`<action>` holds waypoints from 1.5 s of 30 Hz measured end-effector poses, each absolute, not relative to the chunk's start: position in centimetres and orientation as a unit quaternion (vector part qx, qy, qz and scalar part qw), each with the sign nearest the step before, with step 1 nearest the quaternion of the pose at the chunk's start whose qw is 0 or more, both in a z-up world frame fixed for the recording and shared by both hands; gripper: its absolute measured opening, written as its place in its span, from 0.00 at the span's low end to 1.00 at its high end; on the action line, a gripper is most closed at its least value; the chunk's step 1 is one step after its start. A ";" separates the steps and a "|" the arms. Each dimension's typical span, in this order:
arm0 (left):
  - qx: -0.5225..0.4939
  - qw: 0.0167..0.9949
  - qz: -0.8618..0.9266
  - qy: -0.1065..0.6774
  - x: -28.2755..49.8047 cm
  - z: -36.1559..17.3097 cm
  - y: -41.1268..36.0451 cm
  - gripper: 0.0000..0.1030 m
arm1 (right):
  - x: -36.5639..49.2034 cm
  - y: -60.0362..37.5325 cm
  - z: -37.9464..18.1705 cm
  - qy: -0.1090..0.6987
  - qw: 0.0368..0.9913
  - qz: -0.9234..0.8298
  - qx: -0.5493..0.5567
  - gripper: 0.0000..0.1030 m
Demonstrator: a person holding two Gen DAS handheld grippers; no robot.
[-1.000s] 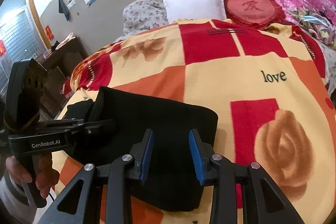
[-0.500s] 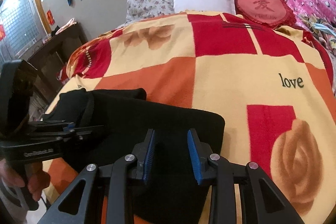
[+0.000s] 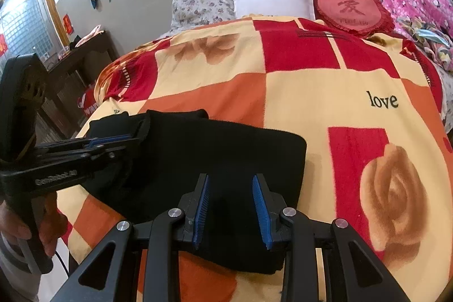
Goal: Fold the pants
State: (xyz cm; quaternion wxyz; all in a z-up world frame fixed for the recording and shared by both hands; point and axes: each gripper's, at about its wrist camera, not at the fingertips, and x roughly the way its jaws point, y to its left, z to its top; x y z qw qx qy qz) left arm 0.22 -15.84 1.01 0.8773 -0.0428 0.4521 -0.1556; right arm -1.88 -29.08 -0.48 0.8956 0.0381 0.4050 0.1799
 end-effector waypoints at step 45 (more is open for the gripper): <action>-0.092 0.880 -0.091 0.458 -1.6 1.0 -7.8 0.34 | 1.9 -21.9 -1.1 0.431 0.883 0.187 -0.004 0.29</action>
